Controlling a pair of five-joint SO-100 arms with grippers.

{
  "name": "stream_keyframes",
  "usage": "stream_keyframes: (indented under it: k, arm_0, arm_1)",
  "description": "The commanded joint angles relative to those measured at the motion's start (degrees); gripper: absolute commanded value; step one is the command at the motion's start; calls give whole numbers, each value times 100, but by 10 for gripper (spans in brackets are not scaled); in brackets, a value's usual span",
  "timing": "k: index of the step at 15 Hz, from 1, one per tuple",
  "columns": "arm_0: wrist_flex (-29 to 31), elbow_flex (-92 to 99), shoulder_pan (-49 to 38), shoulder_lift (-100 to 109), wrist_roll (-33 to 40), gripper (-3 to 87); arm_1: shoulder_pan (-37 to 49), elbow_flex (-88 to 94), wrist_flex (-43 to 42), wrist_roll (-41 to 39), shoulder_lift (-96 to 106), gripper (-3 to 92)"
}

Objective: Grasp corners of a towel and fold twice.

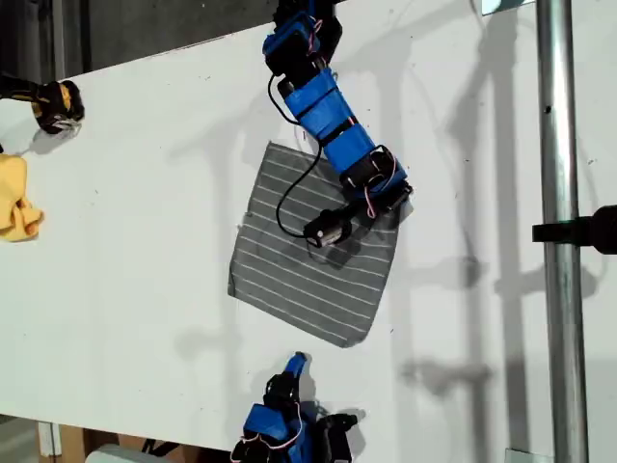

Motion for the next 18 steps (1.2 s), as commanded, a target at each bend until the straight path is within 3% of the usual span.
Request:
stream_keyframes:
  k: [1,4,7,13,16,17,18]
  arm_0:
    - [176,-791,237,-44,-105,-23]
    - [-334,-2030,527,-2171,-35,-23]
    - [-703,-3964,914,-4799,571,-23]
    - [800,-7110,1521,-7778,2584,-23]
    - [536,-7084,1749,-7734,3665,-19]
    - [615,-7084,1749,-7778,3727,143]
    - [659,-7040,1723,-7813,3700,213]
  arm_1:
    - [114,-114,-255,-9,105,-1]
    - [132,-97,-457,-26,44,-1]
    - [176,-62,-545,-79,44,-1]
    - [211,-9,-703,-193,53,-1]
    - [202,-9,-712,-202,79,-1]
    - [185,0,-712,-185,79,-1]
    - [176,18,-721,-167,79,-1]
